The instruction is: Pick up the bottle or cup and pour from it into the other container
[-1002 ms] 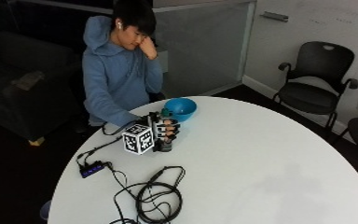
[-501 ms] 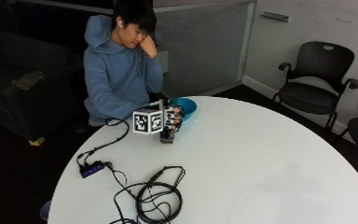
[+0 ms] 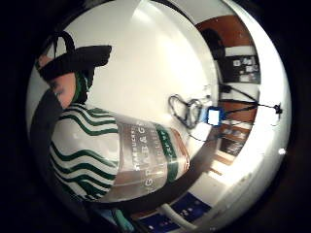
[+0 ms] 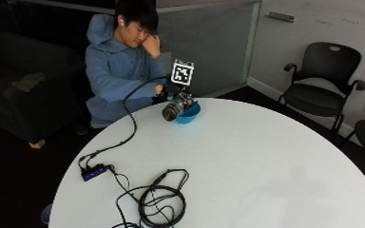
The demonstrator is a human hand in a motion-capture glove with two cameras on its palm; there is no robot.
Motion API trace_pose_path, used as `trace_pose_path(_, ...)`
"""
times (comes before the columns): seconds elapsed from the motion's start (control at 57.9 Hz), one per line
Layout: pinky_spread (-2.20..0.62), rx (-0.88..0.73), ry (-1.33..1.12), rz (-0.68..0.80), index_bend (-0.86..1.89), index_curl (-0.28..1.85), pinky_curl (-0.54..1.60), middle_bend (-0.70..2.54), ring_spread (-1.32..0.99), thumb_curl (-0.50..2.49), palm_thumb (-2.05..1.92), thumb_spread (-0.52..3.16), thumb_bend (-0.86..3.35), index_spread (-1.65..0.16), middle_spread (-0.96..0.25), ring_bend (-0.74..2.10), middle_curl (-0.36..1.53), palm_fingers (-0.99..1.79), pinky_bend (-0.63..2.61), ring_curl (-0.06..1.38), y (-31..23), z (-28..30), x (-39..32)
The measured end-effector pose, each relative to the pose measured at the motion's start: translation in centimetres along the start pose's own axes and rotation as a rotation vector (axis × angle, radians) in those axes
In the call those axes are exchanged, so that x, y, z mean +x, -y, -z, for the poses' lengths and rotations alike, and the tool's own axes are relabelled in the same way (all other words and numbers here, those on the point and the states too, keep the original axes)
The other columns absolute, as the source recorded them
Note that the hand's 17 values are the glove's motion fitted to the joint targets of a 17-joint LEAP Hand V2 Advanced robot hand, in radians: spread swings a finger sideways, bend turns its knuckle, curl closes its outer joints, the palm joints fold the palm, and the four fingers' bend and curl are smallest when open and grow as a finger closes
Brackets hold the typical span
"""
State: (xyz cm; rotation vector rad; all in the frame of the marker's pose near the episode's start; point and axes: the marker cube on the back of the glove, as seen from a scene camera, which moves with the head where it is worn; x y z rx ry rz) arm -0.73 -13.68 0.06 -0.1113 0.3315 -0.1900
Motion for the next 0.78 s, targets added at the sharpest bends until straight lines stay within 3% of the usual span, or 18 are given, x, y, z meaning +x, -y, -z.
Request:
trace_pose_path(0.052, -0.08, -0.021, -0.147, -0.036, 0.18, 0.46, 0.34, 0.35, -0.15, 0.67, 1.04, 0.25, -0.04, -0.08, -0.03, 0.47, 0.50, 1.18, 0.42, 0.45, 0.3, 0.1, 0.0)
trace_pose_path(0.121, -0.08, -0.047, -0.151, -0.041, 0.18, 0.46, 0.34, 0.34, -0.16, 0.67, 1.04, 0.25, -0.04, -0.08, -0.03, 0.46, 0.51, 1.18, 0.42, 0.46, 0.8, 0.5, -0.9)
trace_pose_path(0.207, -0.08, -0.100, -0.290, 0.060, 0.17, 0.46, 0.35, 0.34, -0.16, 0.68, 1.04, 0.25, -0.04, -0.08, -0.03, 0.46, 0.51, 1.18, 0.42, 0.46, 0.8, 0.3, -1.2)
trace_pose_path(0.328, -0.08, -0.149, -0.143, -0.026, 0.17, 0.47, 0.35, 0.34, -0.16, 0.68, 1.04, 0.25, -0.04, -0.09, -0.03, 0.46, 0.51, 1.18, 0.41, 0.46, 1.7, 0.1, -6.0)
trace_pose_path(0.466, -0.09, -0.167, -0.283, -0.033, 0.17, 0.47, 0.35, 0.34, -0.17, 0.69, 1.04, 0.25, -0.04, -0.09, -0.03, 0.46, 0.52, 1.18, 0.41, 0.46, 2.1, -1.1, -6.6)
trace_pose_path(0.553, -0.09, -0.187, -0.352, 0.071, 0.17, 0.47, 0.35, 0.34, -0.17, 0.69, 1.04, 0.25, -0.04, -0.10, -0.03, 0.45, 0.52, 1.18, 0.41, 0.46, 1.7, -1.6, -6.5)
trace_pose_path(0.777, -0.09, -0.181, -0.351, 0.070, 0.17, 0.47, 0.36, 0.33, -0.17, 0.70, 1.04, 0.26, -0.04, -0.10, -0.03, 0.45, 0.52, 1.18, 0.41, 0.47, 1.6, -1.6, -6.3)
